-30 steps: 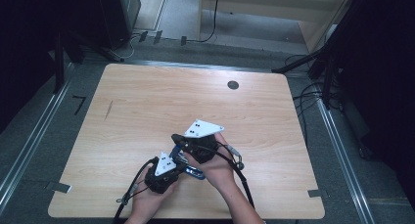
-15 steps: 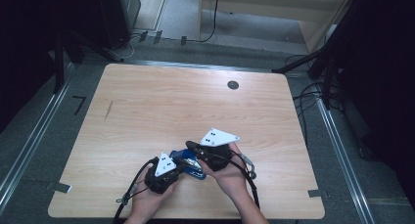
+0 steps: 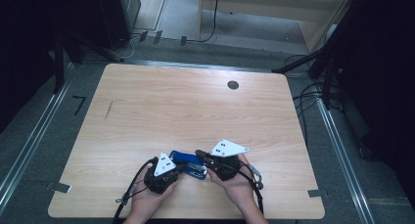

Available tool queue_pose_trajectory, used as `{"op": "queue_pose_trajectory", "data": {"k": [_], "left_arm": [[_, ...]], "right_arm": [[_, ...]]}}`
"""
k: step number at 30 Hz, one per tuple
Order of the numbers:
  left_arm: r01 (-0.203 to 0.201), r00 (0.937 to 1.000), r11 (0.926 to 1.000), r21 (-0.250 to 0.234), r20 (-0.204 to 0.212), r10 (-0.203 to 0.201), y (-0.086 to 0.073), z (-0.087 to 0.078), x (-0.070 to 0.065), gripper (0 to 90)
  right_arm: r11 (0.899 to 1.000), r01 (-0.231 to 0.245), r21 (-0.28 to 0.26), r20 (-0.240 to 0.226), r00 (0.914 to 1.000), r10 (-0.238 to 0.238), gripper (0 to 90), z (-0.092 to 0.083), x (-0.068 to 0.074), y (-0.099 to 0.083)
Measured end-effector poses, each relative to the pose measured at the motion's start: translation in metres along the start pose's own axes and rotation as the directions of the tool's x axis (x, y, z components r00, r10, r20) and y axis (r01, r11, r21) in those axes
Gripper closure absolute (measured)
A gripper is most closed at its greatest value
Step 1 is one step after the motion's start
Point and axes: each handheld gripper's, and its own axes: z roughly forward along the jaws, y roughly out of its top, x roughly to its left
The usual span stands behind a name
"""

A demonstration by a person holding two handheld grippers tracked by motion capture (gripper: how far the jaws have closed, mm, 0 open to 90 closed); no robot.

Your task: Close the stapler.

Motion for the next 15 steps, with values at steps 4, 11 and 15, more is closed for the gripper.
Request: {"op": "queue_pose_trajectory", "data": {"k": [4,11,15], "left_arm": [[-0.002,1.0000,1.0000,-0.001,0.005,0.002,0.000,0.000,0.000,90.0],[0.003,1.0000,1.0000,0.000,0.008,-0.003,0.000,0.000,0.001,90.0],[0.003,1.0000,1.0000,0.000,0.007,-0.003,0.000,0.000,0.001,90.0]], "right_arm": [[1.000,-0.007,0.009,0.010,0.9999,0.007,90.0,-0.001,-0.001,-0.008],[1.000,-0.026,0.001,0.013,0.9996,0.026,90.0,-0.003,-0.004,-0.021],[1.000,-0.023,-0.006,0.022,0.9995,0.023,90.0,-0.004,-0.003,-0.023]]}}
